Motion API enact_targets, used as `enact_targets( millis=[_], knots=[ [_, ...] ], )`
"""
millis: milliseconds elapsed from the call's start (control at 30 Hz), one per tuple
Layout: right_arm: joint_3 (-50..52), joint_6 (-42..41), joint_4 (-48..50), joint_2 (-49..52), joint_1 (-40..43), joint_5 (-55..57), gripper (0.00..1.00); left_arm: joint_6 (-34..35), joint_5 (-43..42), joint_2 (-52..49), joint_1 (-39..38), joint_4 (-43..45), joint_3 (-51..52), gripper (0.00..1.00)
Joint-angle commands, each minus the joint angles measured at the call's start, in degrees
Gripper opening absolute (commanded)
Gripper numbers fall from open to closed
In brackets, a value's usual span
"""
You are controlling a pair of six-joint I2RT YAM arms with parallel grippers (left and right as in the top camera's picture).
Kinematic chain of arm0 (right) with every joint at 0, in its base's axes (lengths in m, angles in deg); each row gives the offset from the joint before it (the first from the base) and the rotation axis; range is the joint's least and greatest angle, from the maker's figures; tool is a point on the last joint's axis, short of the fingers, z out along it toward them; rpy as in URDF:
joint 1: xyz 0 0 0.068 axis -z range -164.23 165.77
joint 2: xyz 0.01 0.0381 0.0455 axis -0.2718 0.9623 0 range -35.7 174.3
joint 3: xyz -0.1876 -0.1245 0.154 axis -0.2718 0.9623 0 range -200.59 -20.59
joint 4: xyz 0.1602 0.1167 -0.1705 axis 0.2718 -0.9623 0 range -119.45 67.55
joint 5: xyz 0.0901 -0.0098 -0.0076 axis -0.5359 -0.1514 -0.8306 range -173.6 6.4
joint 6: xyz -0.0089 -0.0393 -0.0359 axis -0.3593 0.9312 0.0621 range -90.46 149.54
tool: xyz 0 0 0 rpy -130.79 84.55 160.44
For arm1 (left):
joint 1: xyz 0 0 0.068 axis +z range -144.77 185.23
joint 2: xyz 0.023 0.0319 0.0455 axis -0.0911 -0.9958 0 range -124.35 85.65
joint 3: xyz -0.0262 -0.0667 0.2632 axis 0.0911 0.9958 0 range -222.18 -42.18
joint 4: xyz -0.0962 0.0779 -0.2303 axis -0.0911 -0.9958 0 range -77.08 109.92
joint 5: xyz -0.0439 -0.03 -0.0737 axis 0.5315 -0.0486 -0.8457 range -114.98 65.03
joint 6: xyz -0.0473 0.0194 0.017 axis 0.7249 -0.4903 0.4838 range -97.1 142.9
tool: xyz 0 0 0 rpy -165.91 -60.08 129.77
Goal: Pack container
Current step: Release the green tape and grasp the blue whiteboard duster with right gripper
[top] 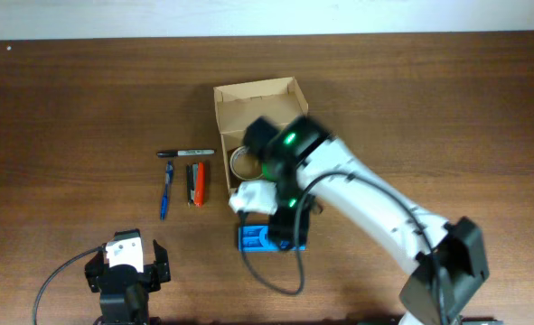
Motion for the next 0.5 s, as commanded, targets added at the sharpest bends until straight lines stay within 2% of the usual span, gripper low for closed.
enact_targets(
  millis=[0,200,467],
  knots=[
    [6.8,-3.6,4.3,0.0,-4.7,3.8,0.77,0.8,0.4,0.4,0.3,0.1,0.5,1.00],
    [18.1,-7.8,15.8,0.0,-7.2,4.2,0.81,0.8,0.4,0.4,0.3,0.2,0.5,0.99],
    [23.0,-7.8,26.3,0.4,-7.2,4.9,0.83,0.8,0.4,0.4,0.3,0.1,0.5,0.99]
  ],
)
